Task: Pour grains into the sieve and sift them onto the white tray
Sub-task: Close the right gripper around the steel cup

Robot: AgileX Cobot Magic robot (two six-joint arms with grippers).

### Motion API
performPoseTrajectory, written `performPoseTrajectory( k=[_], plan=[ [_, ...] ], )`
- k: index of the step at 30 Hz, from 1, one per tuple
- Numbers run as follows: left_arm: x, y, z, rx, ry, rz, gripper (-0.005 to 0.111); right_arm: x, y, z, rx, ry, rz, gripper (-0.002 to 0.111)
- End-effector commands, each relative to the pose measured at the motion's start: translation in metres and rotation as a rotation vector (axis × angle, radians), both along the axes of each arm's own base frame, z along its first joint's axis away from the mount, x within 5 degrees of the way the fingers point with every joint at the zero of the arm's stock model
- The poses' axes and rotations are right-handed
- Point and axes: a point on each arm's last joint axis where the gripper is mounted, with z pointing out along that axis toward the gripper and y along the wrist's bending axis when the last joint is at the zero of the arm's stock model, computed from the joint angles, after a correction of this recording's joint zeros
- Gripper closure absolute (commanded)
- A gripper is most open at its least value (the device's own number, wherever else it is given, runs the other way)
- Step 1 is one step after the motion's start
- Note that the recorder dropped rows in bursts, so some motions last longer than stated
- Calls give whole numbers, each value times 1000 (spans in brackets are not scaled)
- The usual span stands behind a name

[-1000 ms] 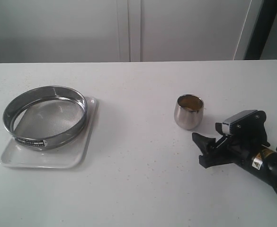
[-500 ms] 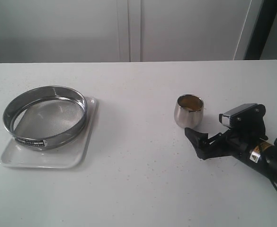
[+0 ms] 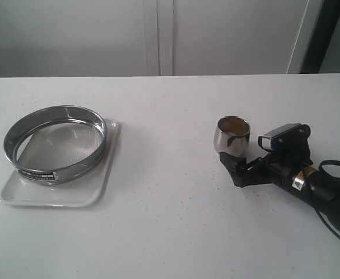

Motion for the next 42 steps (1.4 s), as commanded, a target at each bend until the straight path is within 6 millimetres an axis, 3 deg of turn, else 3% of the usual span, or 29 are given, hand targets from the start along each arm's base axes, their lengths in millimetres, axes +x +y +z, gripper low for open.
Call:
performPoseTrajectory(
  k=[1, 6, 30, 42],
  plan=[
    [-1, 0, -3, -10, 12, 4, 107, 3, 0, -8, 11, 12, 4, 6],
    [-1, 0, -3, -10, 12, 4, 107, 9, 2, -14, 8, 4, 25, 6],
    [-1, 0, -3, -10, 12, 4, 107, 43, 9, 6, 20, -126, 88, 6],
    [-1, 0, -3, -10, 12, 4, 107, 53, 10, -8, 40, -102, 90, 6]
  ],
)
